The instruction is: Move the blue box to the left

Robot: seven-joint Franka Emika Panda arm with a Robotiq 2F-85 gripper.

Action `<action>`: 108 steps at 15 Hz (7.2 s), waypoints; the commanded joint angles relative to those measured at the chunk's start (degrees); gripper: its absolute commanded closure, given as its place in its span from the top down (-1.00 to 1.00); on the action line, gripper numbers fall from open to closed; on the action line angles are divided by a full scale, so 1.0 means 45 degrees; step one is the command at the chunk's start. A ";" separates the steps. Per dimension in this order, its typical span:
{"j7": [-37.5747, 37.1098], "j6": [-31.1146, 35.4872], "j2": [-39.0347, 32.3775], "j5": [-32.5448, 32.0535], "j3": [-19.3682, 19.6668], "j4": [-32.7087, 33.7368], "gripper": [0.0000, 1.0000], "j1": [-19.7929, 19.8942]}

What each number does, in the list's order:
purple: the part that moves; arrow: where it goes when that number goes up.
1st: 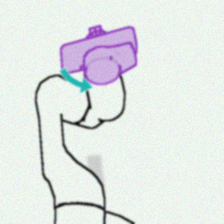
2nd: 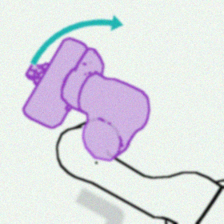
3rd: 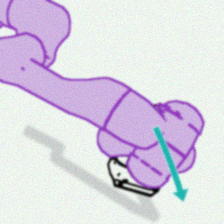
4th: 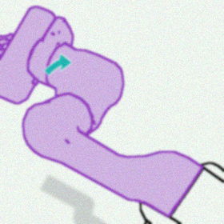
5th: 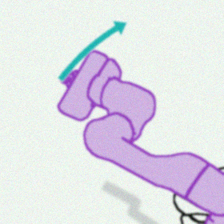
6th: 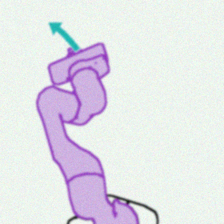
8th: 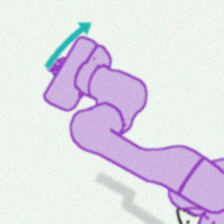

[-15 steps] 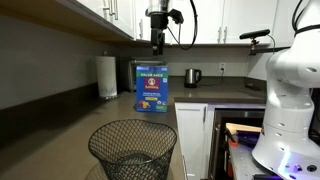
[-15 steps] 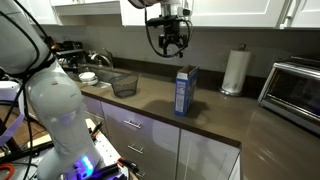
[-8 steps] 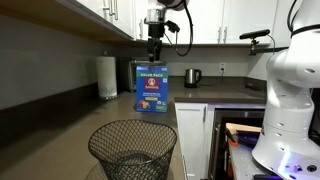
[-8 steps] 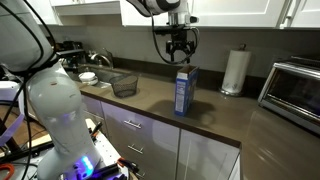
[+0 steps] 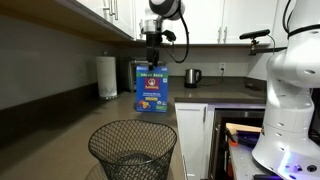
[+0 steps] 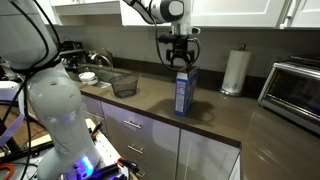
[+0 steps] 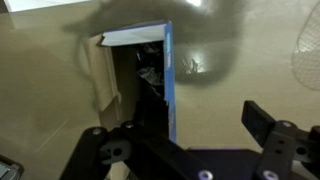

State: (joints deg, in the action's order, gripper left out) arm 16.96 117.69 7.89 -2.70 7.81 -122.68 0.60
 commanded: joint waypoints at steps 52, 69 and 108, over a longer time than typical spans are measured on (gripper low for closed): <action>0.6942 0.0817 0.1645 0.0088 -0.0634 -0.2288 -0.90 -0.0581; 0.7091 0.0647 0.0376 -0.0186 -0.0782 -0.1667 1.00 -0.0507; 1.2542 -0.1523 0.0147 0.0018 -0.1063 -0.0768 -0.91 -0.0494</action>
State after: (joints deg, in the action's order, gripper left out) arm 70.04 111.74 6.55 -2.63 3.57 -125.20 -1.76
